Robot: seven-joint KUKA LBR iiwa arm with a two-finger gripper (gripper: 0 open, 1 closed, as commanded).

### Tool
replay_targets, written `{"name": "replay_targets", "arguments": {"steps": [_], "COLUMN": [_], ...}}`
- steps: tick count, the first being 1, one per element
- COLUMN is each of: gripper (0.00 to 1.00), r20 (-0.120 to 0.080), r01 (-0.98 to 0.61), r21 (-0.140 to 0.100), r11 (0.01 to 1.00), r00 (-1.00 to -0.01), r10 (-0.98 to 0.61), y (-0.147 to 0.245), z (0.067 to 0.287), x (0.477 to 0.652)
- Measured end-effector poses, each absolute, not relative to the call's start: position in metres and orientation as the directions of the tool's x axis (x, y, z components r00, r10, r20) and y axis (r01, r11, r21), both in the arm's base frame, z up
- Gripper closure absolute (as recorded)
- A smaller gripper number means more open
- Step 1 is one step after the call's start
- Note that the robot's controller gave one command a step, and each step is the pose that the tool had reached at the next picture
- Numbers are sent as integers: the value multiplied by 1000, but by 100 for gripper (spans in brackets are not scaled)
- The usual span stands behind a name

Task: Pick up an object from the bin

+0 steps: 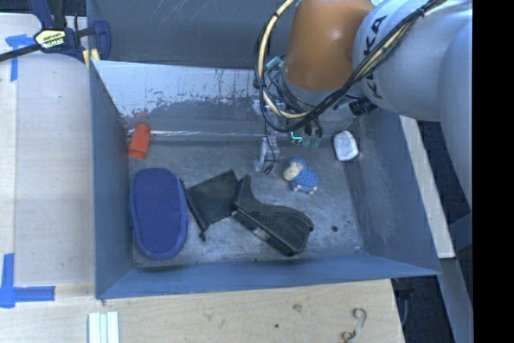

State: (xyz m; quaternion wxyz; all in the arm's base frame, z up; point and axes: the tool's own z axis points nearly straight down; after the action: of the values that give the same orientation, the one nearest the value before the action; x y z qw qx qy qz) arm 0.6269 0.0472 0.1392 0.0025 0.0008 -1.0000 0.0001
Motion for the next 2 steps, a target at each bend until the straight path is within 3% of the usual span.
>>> {"name": "replay_targets", "arguments": {"steps": [1,2], "gripper": [0,100], "r20": [-1,-5], "r01": [-278,-276], "r21": [2,0], "r11": [960,961], "r00": [-960,-961], "r10": [-278,-276], "y": [80,79], "z": [69,71], "x": [579,581]}}
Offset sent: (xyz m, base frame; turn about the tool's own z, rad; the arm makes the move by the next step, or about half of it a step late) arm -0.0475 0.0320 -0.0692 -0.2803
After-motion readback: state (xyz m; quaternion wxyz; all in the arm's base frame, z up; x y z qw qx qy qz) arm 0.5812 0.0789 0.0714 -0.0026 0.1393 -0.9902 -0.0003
